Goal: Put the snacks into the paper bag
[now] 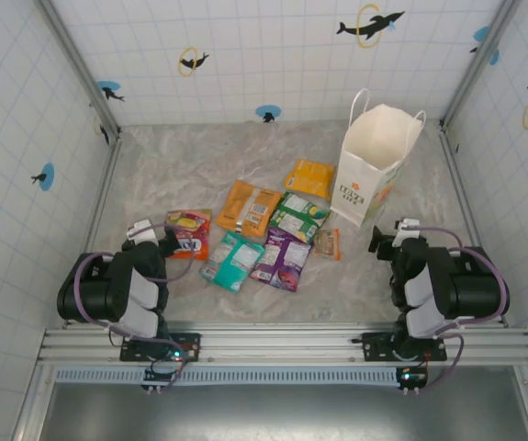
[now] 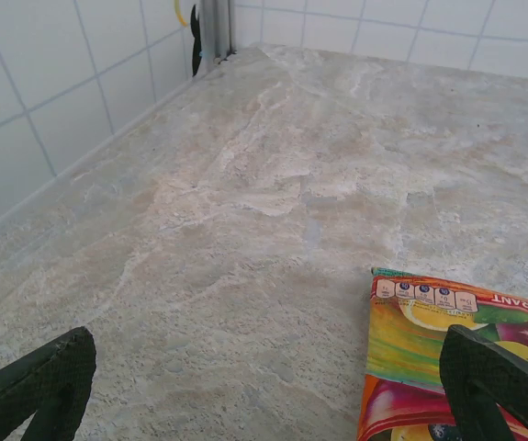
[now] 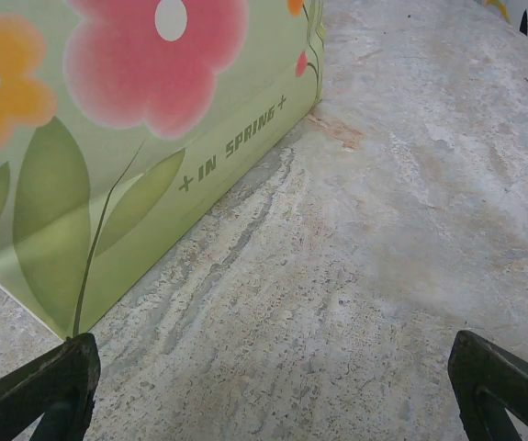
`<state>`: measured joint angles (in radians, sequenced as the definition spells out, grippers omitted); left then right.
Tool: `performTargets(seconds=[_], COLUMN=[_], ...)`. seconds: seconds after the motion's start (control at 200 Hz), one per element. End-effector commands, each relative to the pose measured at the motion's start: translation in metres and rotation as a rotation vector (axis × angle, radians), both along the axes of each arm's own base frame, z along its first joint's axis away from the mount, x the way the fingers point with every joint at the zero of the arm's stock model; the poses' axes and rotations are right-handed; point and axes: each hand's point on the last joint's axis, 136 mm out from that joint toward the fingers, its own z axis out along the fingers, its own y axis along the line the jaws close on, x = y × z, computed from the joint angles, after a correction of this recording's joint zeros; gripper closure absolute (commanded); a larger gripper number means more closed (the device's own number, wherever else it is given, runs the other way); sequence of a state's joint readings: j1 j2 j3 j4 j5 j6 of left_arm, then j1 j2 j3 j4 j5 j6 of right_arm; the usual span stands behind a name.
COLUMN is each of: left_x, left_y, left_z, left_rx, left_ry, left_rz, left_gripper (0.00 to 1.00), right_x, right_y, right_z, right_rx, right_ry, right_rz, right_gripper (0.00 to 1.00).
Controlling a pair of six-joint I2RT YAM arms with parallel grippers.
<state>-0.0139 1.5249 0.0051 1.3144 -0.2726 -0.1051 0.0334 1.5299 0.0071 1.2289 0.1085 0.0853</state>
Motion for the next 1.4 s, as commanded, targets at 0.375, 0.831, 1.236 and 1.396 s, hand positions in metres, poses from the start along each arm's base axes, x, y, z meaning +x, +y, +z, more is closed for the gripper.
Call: performTargets(seconds=[0.375, 0.831, 1.236, 1.396], left_x=[-0.006, -0.006, 0.009, 0.029], left_y=[0.000, 0.000, 0.001, -0.006], left_z=[-0.003, -0.003, 0.004, 0.028], left_rx=[0.001, -0.001, -0.006, -0.111], left_ry=[0.007, 0.007, 0.074, 0.140], left_rz=[-0.006, -0.006, 0.004, 0.007], left_gripper=[0.02, 0.02, 0.02, 0.07], right_x=[0.001, 0.001, 0.004, 0.001], right_y=[-0.001, -0.001, -0.009, -0.010], right_z=[0.006, 0.006, 0.016, 0.026], right_rx=[-0.011, -0.011, 0.049, 0.091], right_ry=[-0.023, -0.024, 0.008, 0.086], right_rz=[0.000, -0.001, -0.047, -0.052], right_gripper=[0.00, 0.00, 0.00, 0.00])
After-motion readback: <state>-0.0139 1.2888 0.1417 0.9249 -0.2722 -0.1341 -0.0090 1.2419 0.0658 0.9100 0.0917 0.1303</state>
